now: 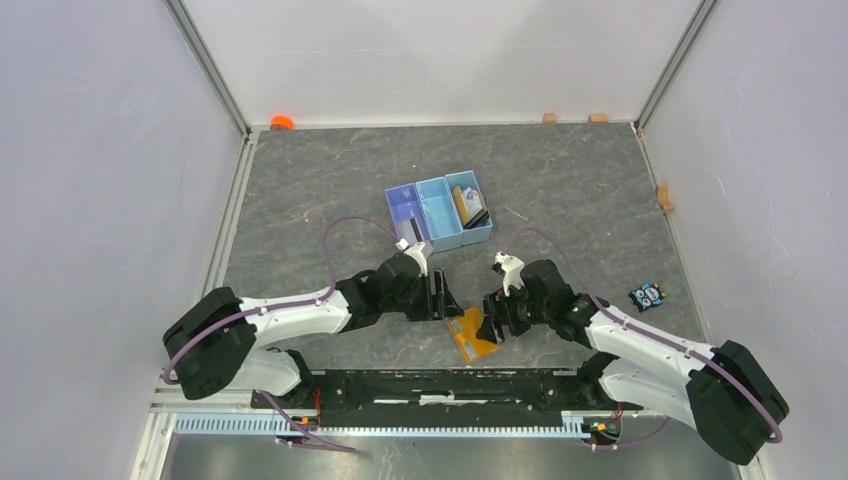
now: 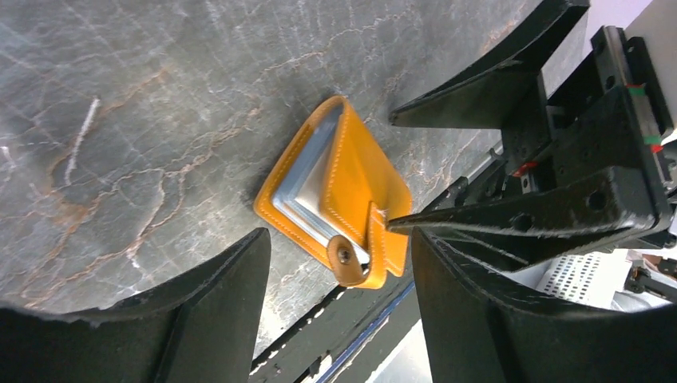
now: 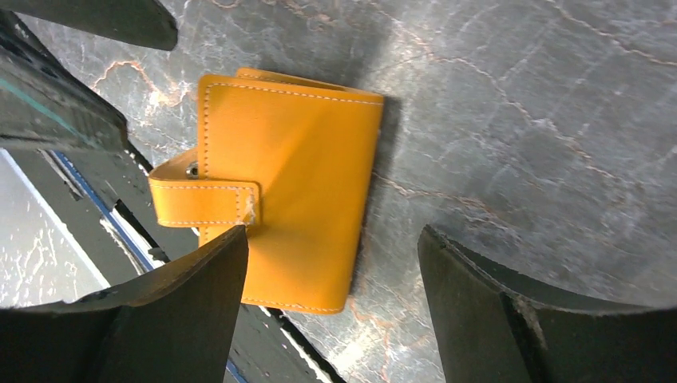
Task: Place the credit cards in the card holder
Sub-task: Close the card holder at the center of the board.
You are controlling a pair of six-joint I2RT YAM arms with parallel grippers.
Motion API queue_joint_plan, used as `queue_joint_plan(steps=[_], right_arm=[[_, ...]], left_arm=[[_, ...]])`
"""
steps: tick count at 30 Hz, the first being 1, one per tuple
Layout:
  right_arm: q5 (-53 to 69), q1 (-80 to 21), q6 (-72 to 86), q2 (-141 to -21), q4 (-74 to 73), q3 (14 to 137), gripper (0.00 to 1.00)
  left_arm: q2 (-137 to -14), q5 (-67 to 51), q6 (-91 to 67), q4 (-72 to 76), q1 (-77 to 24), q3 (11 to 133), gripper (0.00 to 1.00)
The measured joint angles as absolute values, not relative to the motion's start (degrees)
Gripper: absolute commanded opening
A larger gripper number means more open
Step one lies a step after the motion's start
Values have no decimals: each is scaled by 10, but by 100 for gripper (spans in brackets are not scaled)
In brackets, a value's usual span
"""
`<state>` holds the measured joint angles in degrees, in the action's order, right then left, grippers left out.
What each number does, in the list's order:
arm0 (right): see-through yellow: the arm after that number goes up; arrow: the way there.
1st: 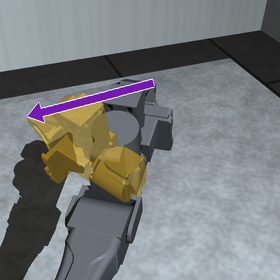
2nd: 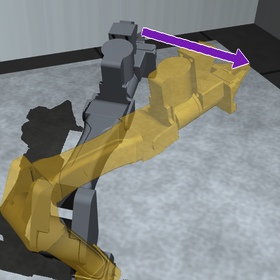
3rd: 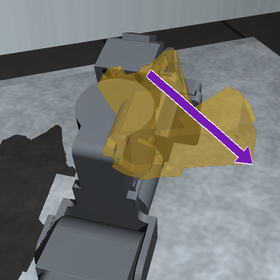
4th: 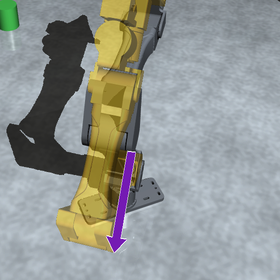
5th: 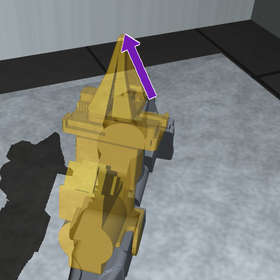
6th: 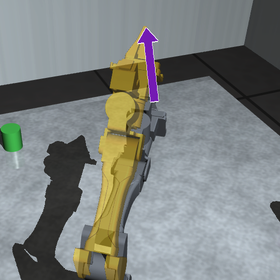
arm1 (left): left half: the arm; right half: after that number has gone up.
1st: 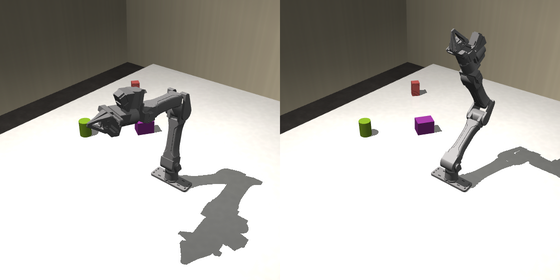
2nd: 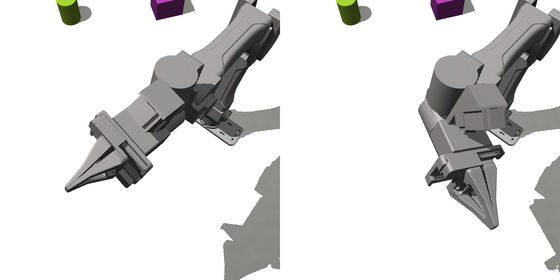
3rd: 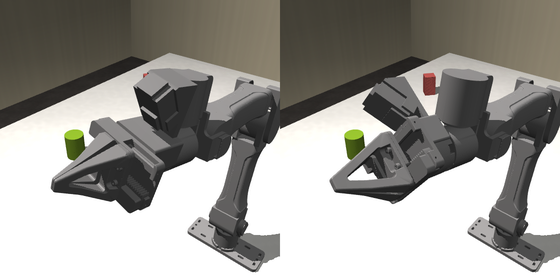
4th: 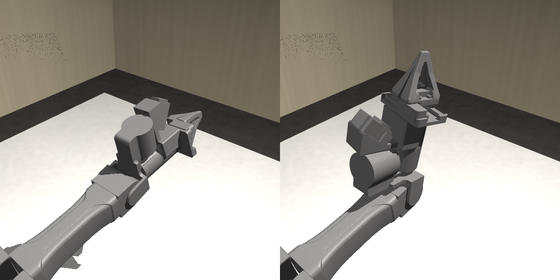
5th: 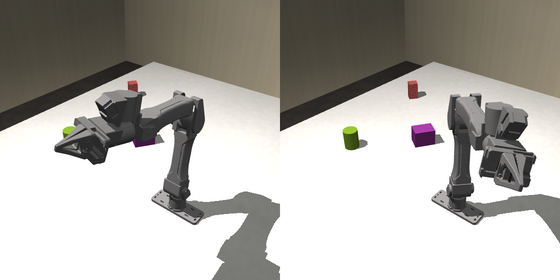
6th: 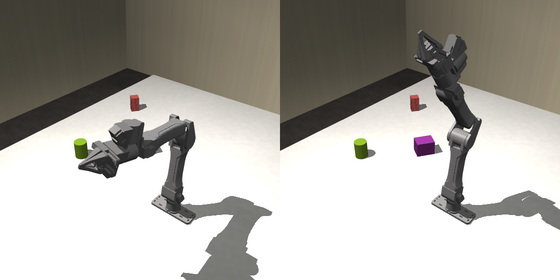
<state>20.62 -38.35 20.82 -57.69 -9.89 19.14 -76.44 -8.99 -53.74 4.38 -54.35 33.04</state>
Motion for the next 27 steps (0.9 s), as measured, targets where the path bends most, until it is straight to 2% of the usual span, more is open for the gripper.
queue_joint_plan(steps=[6, 11, 22, 27], right_arm=[[205, -401, 227, -591, -76, 191, 79], [214, -399, 229, -602, -61, 191, 78], [309, -329, 229, -609, -14, 162, 72], [367, -327, 254, -645, 79, 135, 68]], left_arm=[[-797, -74, -534, 23, -570, 355, 53], [-830, -58, -521, -13, -591, 364, 43], [-861, -44, -512, -28, -605, 370, 36], [-868, -43, -511, -15, -606, 370, 23]])
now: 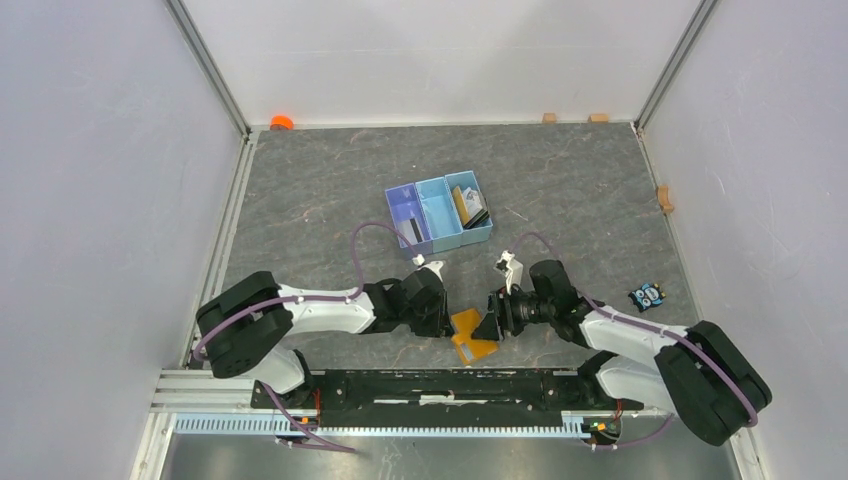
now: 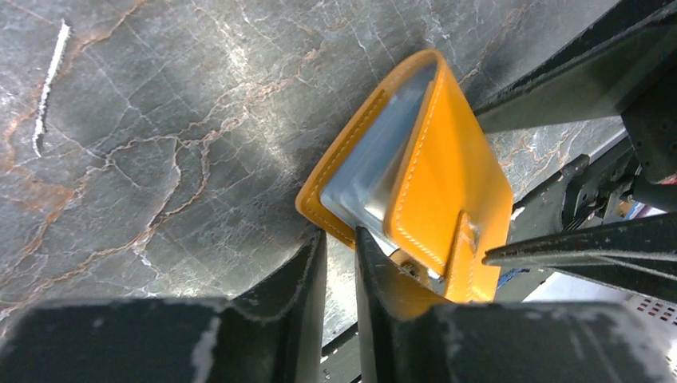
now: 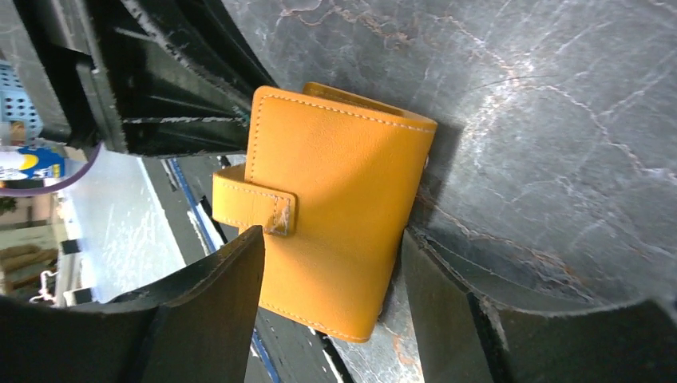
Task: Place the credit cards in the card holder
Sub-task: Close the card holder at the center of the board.
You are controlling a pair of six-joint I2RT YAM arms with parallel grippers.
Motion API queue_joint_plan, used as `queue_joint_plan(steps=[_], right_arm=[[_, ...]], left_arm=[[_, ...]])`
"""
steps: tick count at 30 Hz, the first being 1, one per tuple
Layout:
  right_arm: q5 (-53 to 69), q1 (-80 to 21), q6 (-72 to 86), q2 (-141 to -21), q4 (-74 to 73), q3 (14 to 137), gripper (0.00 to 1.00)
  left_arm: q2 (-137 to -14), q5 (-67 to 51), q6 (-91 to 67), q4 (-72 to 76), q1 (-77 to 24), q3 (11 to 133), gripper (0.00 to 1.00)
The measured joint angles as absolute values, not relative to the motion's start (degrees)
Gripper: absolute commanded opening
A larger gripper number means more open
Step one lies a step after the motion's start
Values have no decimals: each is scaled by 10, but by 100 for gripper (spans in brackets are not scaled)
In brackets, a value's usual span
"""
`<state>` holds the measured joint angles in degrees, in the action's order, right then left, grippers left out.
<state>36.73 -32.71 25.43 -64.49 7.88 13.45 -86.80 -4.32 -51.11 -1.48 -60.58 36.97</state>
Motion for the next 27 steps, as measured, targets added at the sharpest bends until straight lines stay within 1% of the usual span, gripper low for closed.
queue_joint_plan(steps=[5, 8, 11, 13, 15, 18, 19, 20, 21, 23, 25, 27], right_arm=[[402, -325, 288, -675, 163, 108, 62], [415, -325, 317, -690, 215, 87, 60], [424, -325, 338, -706, 251, 76, 56], [428, -324, 351, -720, 275, 71, 47], [429, -324, 362, -735, 296, 66, 35], [424, -324, 375, -742, 299, 61, 13], [424, -324, 381, -740, 294, 62, 8], [424, -323, 383, -736, 288, 66, 1], [425, -323, 382, -728, 272, 74, 0], [415, -327, 361, -708, 220, 97, 0], [380, -329, 322, -679, 147, 135, 0], [338, -330, 275, -650, 87, 172, 0]], left_arm=[[-871, -42, -511, 5, -606, 359, 13], [-871, -44, -511, 48, -606, 340, 9], [-871, -47, -511, 95, -606, 318, 6], [-871, -49, -511, 127, -606, 303, 6], [-871, -50, -511, 149, -606, 294, 7], [-871, -51, -508, 166, -606, 287, 16], [-869, -51, -505, 165, -606, 286, 20], [-865, -50, -502, 159, -606, 286, 27], [-857, -45, -498, 146, -606, 287, 31], [-825, -26, -485, 92, -605, 292, 47], [-783, -7, -474, 24, -598, 303, 56], [-736, 6, -466, -30, -583, 315, 61]])
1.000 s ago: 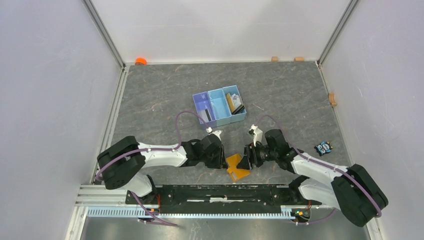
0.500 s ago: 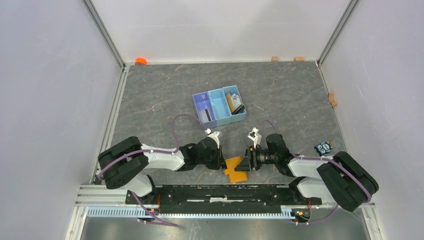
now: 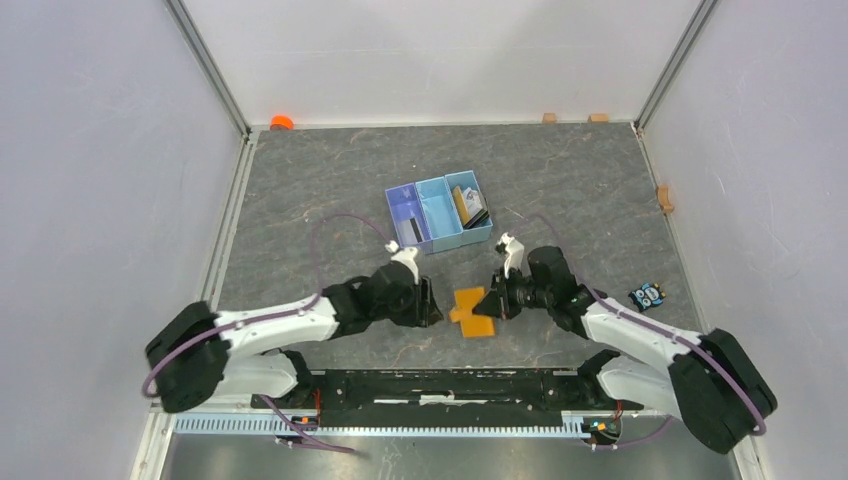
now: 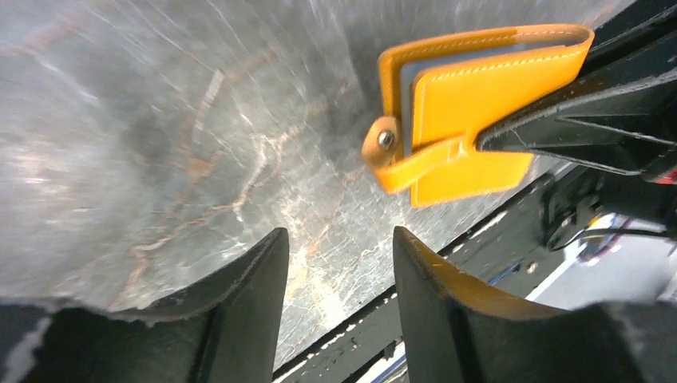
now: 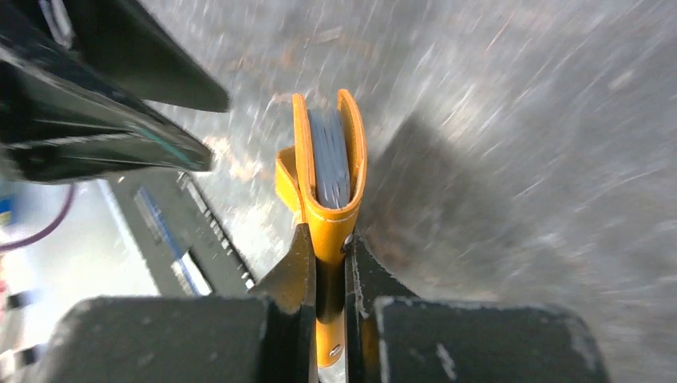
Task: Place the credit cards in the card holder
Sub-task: Close the card holder at the center of the board.
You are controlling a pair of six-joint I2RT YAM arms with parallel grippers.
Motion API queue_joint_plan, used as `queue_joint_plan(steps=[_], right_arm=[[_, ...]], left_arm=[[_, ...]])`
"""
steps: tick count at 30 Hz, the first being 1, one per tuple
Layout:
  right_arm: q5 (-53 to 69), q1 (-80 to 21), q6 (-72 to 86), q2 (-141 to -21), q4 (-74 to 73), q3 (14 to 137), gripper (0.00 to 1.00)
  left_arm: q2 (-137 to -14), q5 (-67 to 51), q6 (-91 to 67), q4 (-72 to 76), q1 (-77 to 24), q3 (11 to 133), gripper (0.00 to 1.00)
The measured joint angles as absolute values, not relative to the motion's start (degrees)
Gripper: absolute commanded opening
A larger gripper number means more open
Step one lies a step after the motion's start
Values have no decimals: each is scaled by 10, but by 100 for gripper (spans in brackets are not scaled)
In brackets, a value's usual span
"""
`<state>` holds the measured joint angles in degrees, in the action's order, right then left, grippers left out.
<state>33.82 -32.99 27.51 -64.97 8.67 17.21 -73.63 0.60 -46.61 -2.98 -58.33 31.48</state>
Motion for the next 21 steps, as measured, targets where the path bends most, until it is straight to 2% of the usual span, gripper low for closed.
queue_joint_plan(steps=[5, 13, 17, 18, 21], right_arm=[[202, -359, 160, -596, 4, 249, 0], [-136, -575, 3, -613, -30, 294, 0], [-265, -672, -57, -627, -17, 276, 29], [-284, -693, -63, -631, -17, 273, 39], [-348, -773, -71, -655, -23, 273, 56]], left_arm=[[-609, -16, -453, -126, -489, 336, 64], [-563, -79, -396, -244, -372, 381, 65], [-557, -96, -376, -265, -349, 386, 66], [-557, -100, -372, -268, -349, 386, 65], [-562, -121, -358, -270, -348, 387, 65]])
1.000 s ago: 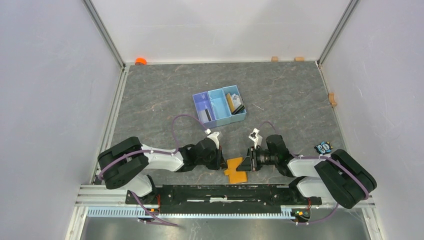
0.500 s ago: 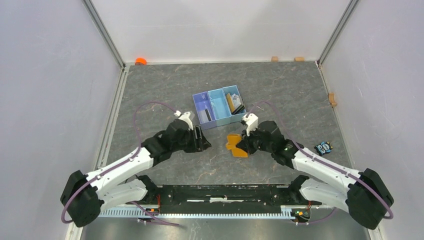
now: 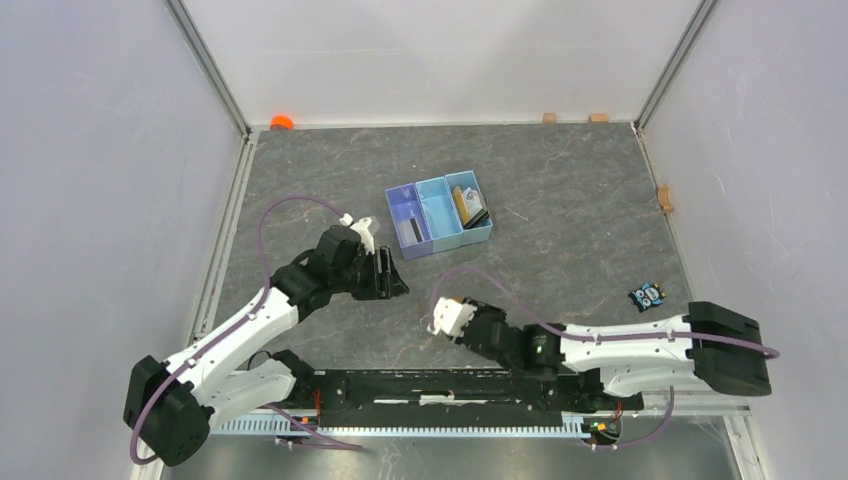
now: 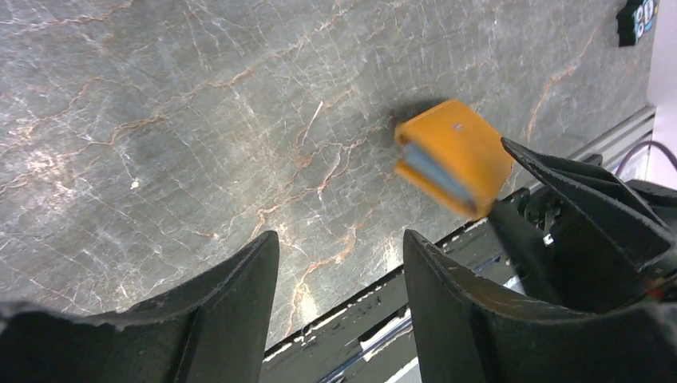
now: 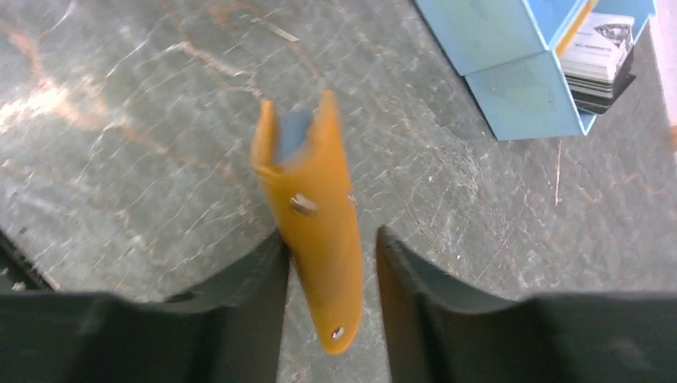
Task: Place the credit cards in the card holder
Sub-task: Close the card holder at the center of the board.
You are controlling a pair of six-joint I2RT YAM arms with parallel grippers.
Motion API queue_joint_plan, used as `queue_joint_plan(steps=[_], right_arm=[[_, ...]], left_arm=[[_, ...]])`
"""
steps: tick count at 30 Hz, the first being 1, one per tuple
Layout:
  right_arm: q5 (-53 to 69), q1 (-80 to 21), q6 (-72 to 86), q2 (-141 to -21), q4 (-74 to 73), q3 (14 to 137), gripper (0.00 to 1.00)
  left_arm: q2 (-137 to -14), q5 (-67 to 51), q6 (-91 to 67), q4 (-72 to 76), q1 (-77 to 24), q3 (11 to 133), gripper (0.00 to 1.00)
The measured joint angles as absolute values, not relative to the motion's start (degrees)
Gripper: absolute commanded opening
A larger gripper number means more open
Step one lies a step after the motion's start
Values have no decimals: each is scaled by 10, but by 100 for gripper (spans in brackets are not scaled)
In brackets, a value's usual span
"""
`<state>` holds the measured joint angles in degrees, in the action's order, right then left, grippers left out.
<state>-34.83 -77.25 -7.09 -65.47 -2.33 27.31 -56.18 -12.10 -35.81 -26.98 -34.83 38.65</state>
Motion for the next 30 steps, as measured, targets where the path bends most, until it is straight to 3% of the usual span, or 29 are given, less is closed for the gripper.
queue_joint_plan(steps=[4, 8, 13, 22, 30], right_arm=[[-395, -863, -23, -692, -63, 281, 70], [-413, -930, 72, -706, -125, 299, 72], [-410, -940, 218, -671, -179, 309, 76], [-342, -883, 513, -464, -167, 195, 59], [-271, -821, 623, -424, -85, 101, 51]], left_arm=[[-577, -145, -342, -266, -348, 387, 65], [-579, -173, -339, -243, -355, 387, 64], [-591, -188, -336, -200, -390, 378, 64], [-671, -180, -343, -89, -467, 349, 59], [-785, -157, -342, -11, -497, 351, 55]])
